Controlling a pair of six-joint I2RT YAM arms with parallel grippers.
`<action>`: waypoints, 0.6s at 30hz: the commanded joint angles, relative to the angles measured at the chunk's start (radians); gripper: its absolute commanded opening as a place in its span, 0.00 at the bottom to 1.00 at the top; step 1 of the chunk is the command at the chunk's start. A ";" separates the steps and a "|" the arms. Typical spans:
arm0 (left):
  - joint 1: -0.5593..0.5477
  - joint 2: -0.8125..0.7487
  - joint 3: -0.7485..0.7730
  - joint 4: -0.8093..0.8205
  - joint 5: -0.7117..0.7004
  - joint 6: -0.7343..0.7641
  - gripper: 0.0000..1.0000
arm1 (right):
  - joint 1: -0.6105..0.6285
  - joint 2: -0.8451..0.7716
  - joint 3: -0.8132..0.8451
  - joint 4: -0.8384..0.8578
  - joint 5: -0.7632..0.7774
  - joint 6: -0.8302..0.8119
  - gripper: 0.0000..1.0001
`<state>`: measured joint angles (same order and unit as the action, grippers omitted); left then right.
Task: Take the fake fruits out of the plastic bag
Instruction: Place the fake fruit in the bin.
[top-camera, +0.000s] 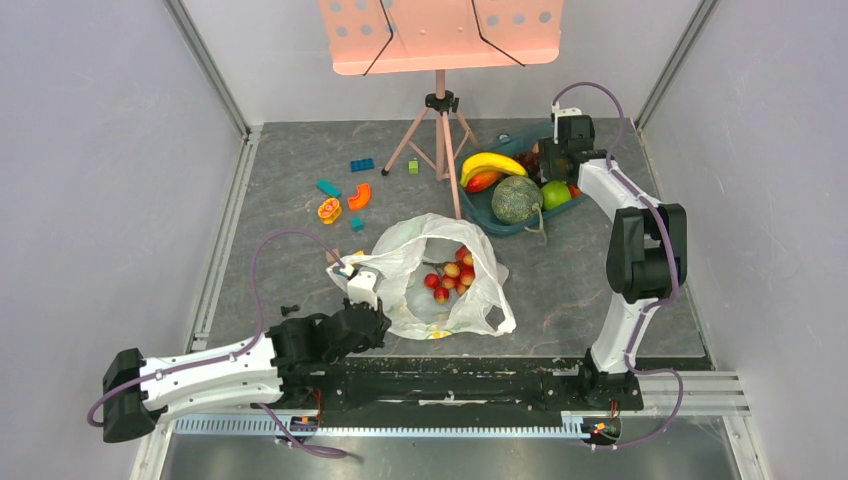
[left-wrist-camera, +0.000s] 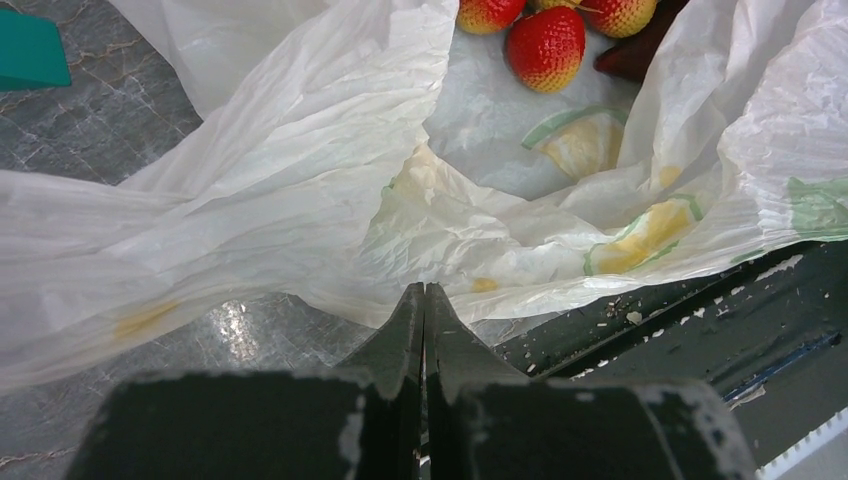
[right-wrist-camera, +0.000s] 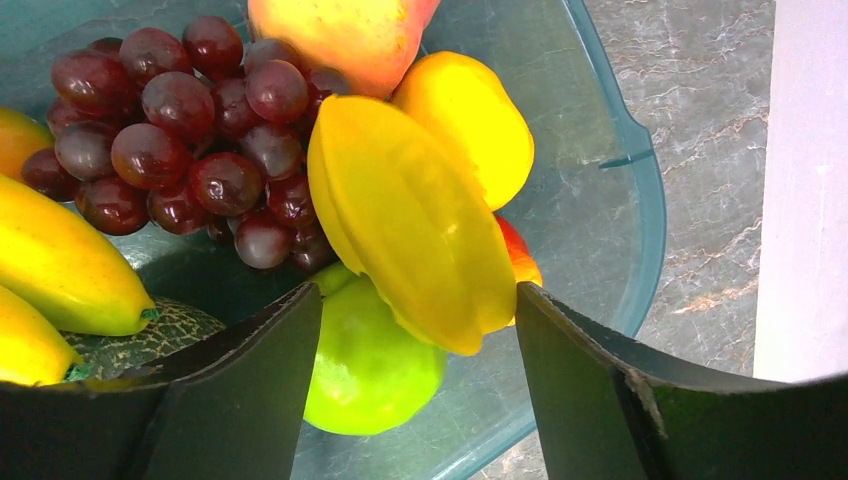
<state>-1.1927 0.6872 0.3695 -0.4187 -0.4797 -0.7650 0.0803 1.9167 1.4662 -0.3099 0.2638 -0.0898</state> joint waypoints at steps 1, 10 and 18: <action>-0.001 -0.014 0.046 -0.006 -0.041 -0.007 0.04 | -0.005 -0.045 0.026 0.012 -0.005 -0.002 0.75; -0.002 -0.072 0.083 -0.050 -0.053 0.001 0.08 | 0.001 -0.260 -0.109 0.019 -0.081 0.013 0.79; -0.002 -0.070 0.146 -0.062 -0.039 0.035 0.10 | 0.035 -0.528 -0.334 0.110 -0.231 0.024 0.81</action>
<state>-1.1927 0.6144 0.4500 -0.4847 -0.4965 -0.7616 0.1036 1.4998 1.2182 -0.2745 0.1497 -0.0898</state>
